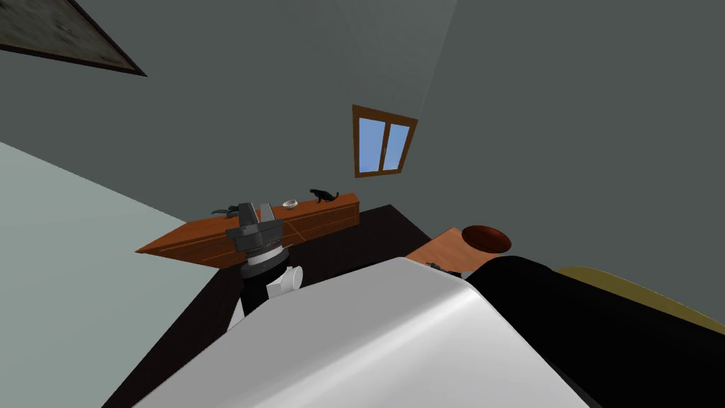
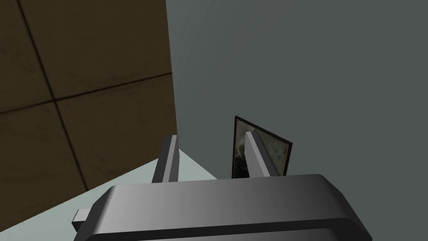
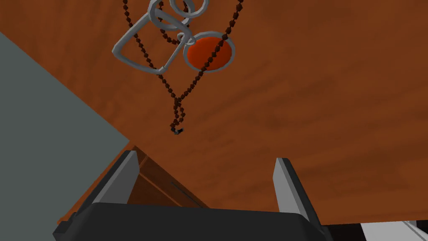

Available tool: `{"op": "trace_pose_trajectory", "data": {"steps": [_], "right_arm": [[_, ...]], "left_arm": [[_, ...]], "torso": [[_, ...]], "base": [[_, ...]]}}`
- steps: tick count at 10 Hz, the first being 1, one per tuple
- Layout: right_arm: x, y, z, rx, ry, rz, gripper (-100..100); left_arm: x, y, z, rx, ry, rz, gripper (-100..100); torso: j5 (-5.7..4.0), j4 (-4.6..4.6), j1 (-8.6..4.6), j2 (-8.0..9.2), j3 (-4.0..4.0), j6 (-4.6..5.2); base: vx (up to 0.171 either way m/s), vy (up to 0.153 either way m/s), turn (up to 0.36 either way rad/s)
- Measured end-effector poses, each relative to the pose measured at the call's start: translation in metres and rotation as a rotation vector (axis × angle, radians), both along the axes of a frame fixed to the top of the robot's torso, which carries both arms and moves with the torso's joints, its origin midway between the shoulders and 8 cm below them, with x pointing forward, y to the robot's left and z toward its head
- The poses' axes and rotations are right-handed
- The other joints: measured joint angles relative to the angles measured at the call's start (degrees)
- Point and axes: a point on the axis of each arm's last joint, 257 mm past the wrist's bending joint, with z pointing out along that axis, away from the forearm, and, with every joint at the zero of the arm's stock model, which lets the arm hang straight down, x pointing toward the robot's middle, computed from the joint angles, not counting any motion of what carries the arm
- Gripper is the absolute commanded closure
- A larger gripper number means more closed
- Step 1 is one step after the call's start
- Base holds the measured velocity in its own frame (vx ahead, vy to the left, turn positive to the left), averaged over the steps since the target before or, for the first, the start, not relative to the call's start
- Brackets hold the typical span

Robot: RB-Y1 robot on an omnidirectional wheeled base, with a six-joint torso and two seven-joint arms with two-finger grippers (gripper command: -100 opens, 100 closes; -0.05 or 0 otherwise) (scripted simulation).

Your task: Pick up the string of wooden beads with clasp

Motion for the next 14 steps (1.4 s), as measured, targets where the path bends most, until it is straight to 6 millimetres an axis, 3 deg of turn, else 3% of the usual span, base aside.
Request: {"op": "trace_pose_trajectory", "data": {"steps": [1, 2, 6, 7, 11, 12, 13, 14], "right_arm": [[-0.001, -0.001, 0.0, -0.006, 0.002, 0.004, 0], [-0.001, -0.001, 0.0, -0.005, 0.002, 0.003, -100], [0.0, -0.002, -0.016, -0.008, -0.004, -0.058, -100], [0.0, -0.003, -0.016, -0.008, -0.004, -0.06, 100], [0.004, -0.006, -0.015, -0.015, -0.01, -0.058, 100], [0.004, -0.006, -0.015, -0.015, -0.009, -0.058, 0], [0.004, -0.006, -0.015, -0.015, -0.009, -0.058, 100], [0.003, -0.004, -0.013, -0.012, -0.008, -0.05, 100]], "left_arm": [[0.0, 0.0, 0.0, 0.0, 0.0, 0.0, 0], [0.0, 0.0, 0.0, 0.0, 0.0, 0.0, 0], [0.0, 0.0, 0.0, 0.0, 0.0, 0.0, 0], [0.0, 0.0, 0.0, 0.0, 0.0, 0.0, 0], [0.0, 0.0, 0.0, 0.0, 0.0, 0.0, 0], [0.0, 0.0, 0.0, 0.0, 0.0, 0.0, 0], [0.0, 0.0, 0.0, 0.0, 0.0, 0.0, 0], [0.0, 0.0, 0.0, 0.0, 0.0, 0.0, 0]], "torso": [[0.05, 0.01, 0.33, 0.05, 0.02, 0.04], [0.12, 0.02, 0.6, 0.1, 0.06, 0.04], [0.16, 0.1, 0.71, 0.44, 0.25, 0.03], [0.16, 0.07, 0.72, 0.32, 0.19, 0.07], [-0.05, -0.04, 0.69, 0.24, 0.1, 0.19], [-0.06, -0.03, 0.69, 0.24, 0.1, 0.19], [-0.06, -0.03, 0.68, 0.24, 0.1, 0.19], [-0.05, -0.07, 0.71, 0.16, 0.05, 0.3]], "base": [[0.004, -0.018, -0.005], [-0.037, -0.011, 0.133], [-0.071, -0.009, 0.153], [-0.006, -0.002, -0.007], [0.001, -0.002, 0.005], [0.0, 0.0, 0.0], [0.045, 0.006, -0.217], [0.099, 0.022, -0.276]]}}
